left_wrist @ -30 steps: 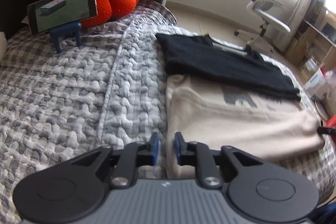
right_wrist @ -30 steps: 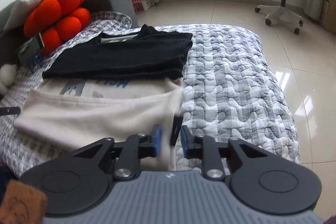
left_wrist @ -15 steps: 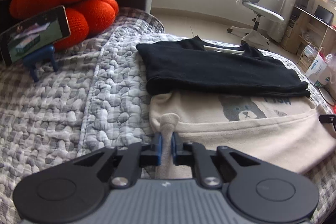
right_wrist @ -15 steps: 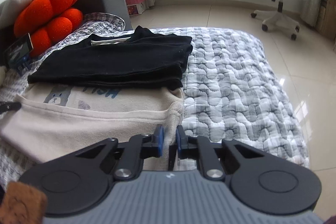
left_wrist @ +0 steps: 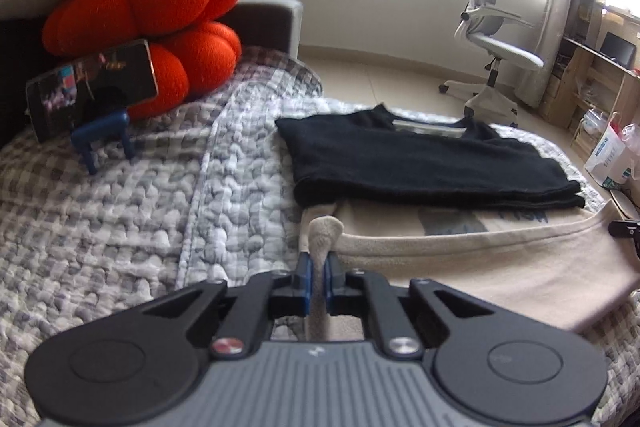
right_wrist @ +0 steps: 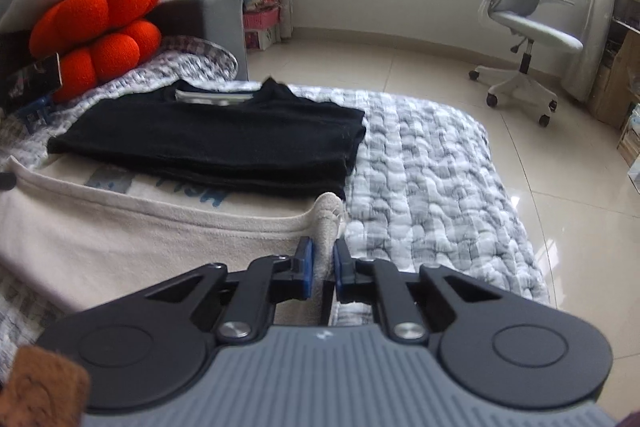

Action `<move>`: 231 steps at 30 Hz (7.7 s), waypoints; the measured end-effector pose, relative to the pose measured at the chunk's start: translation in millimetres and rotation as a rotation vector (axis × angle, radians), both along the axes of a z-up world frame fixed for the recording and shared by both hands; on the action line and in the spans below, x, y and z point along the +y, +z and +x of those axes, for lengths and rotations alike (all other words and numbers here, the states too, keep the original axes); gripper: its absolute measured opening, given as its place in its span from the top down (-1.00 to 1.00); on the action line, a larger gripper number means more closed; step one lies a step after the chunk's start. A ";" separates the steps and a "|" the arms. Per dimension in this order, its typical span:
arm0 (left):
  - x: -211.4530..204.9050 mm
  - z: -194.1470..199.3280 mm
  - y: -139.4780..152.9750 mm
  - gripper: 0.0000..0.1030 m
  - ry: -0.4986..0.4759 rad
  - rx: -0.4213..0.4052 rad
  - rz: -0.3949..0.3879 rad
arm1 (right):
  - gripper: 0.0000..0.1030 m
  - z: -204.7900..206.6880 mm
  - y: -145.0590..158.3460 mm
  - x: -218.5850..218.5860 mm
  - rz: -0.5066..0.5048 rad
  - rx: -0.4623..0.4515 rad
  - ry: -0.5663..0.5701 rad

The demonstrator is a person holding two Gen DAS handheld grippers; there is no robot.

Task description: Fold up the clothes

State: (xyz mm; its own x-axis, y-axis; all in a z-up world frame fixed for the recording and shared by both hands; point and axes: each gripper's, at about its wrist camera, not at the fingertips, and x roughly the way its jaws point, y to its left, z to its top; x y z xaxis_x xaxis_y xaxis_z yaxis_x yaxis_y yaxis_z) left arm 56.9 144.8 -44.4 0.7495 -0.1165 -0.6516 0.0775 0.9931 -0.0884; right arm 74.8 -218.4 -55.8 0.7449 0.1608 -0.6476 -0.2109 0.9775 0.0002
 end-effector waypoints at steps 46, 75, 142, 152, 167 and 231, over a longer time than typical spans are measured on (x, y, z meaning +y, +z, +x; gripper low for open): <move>-4.9 -0.4 -8.1 0.81 -0.013 0.008 0.050 | 0.91 -31.7 15.0 -20.0 0.122 0.049 -0.019; 5.6 7.5 -11.0 0.81 0.024 0.015 -0.051 | 0.90 -10.8 -1.8 -13.7 0.117 -0.006 -0.052; 20.4 -6.2 4.3 0.05 0.055 0.086 -0.105 | 0.34 -2.9 10.4 -24.8 0.126 0.117 0.034; 18.5 -16.0 10.1 0.95 0.054 -0.064 -0.079 | 0.85 -19.8 21.0 -14.2 0.026 -0.045 0.022; 35.2 -7.5 5.7 0.04 0.015 -0.015 -0.217 | 0.67 -2.1 -0.7 -9.2 0.053 0.018 -0.024; -98.2 -22.7 6.2 0.01 -0.211 0.080 0.093 | 0.30 -10.5 20.7 86.4 -0.076 0.020 0.358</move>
